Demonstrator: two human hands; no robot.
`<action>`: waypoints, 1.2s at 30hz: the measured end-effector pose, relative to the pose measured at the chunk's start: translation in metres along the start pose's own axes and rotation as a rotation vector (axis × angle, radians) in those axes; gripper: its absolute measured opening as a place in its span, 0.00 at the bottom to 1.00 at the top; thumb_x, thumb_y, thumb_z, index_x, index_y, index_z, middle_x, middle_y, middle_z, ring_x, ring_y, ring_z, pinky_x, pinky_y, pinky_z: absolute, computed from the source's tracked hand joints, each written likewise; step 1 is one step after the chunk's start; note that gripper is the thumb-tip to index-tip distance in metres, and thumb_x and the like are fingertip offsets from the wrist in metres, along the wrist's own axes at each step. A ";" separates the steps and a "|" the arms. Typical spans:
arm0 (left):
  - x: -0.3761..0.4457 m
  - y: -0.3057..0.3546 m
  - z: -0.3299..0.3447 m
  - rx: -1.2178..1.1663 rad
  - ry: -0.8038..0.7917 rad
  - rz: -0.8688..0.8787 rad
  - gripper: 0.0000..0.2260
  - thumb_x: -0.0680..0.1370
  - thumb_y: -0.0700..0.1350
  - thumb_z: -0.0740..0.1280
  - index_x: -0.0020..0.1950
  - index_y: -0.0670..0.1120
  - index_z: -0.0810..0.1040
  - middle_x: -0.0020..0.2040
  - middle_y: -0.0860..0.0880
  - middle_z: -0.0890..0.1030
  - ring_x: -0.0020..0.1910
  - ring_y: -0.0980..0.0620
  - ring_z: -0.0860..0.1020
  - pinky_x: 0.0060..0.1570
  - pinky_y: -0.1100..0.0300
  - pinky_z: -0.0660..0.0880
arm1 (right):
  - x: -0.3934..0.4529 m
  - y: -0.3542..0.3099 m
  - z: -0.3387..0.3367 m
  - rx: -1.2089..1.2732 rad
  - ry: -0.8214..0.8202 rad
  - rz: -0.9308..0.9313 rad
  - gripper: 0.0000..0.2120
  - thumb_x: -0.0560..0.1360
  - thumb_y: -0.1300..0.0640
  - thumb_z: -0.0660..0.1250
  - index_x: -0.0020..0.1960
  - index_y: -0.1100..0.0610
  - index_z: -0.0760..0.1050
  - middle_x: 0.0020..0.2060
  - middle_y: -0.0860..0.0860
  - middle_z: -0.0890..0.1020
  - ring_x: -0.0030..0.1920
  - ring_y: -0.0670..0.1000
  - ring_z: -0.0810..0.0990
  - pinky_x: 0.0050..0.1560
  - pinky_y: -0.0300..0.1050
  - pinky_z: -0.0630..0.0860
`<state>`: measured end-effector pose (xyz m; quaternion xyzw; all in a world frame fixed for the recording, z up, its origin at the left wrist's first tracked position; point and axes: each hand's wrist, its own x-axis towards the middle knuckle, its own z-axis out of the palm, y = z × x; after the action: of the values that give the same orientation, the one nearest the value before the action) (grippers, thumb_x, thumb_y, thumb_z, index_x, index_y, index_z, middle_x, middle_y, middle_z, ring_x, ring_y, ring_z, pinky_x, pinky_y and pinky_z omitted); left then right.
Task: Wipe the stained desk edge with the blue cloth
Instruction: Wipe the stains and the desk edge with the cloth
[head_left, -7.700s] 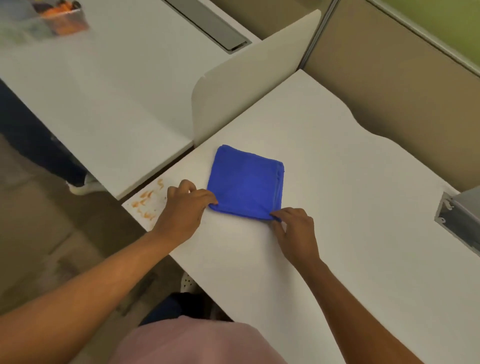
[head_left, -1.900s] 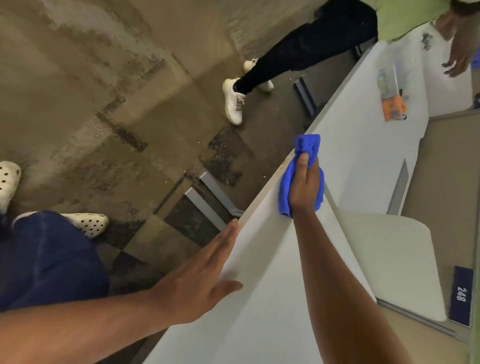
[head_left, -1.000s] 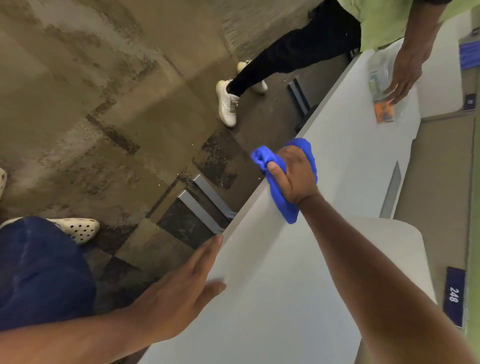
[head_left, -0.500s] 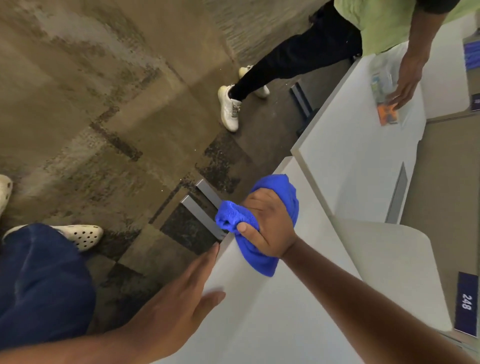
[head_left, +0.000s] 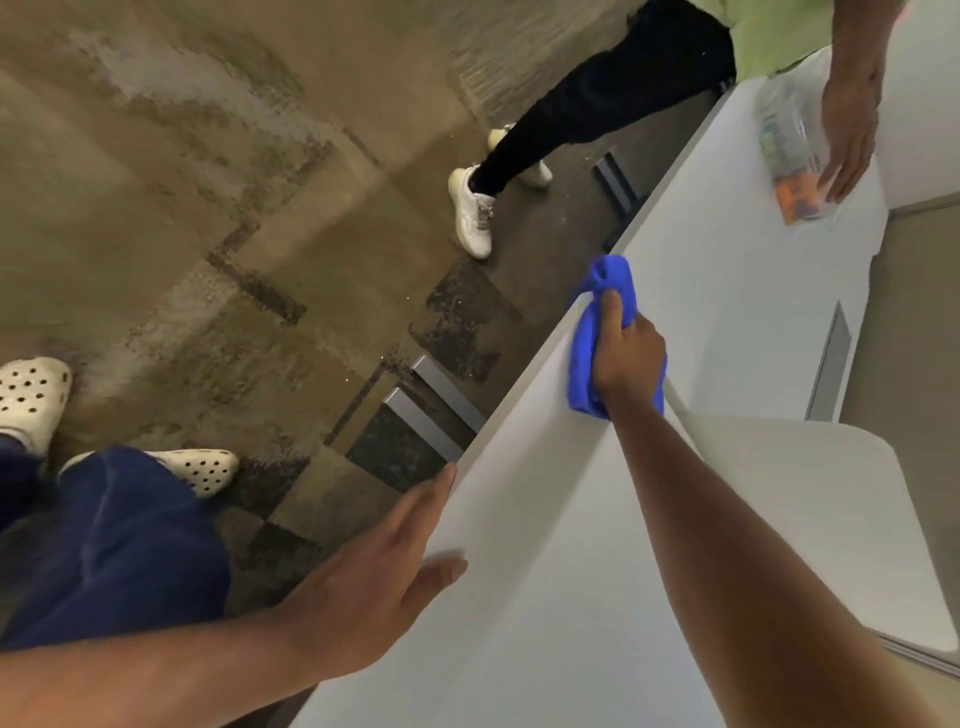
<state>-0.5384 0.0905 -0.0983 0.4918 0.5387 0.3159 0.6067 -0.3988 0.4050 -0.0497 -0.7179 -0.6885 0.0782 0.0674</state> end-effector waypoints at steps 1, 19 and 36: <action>0.000 0.000 0.000 -0.005 0.000 0.000 0.34 0.80 0.75 0.51 0.72 0.78 0.25 0.65 0.86 0.31 0.80 0.61 0.55 0.75 0.60 0.54 | -0.002 0.006 -0.002 -0.020 0.003 0.062 0.29 0.87 0.40 0.51 0.39 0.60 0.72 0.30 0.49 0.73 0.32 0.45 0.70 0.40 0.47 0.64; -0.002 -0.001 -0.004 0.016 0.009 0.009 0.35 0.84 0.69 0.54 0.82 0.69 0.33 0.84 0.69 0.44 0.82 0.65 0.52 0.81 0.58 0.56 | -0.045 -0.070 0.024 -0.155 0.045 -0.453 0.26 0.86 0.45 0.57 0.33 0.56 0.69 0.29 0.53 0.73 0.35 0.56 0.71 0.52 0.55 0.71; 0.003 -0.010 0.002 0.041 0.001 0.036 0.35 0.83 0.70 0.54 0.81 0.70 0.32 0.72 0.83 0.37 0.66 0.89 0.40 0.69 0.74 0.49 | -0.011 -0.020 0.000 0.023 -0.123 -0.639 0.23 0.83 0.44 0.59 0.40 0.61 0.77 0.37 0.58 0.80 0.42 0.59 0.76 0.53 0.54 0.72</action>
<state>-0.5369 0.0897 -0.1092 0.5134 0.5365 0.3161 0.5904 -0.4184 0.3951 -0.0456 -0.4587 -0.8808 0.1041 0.0552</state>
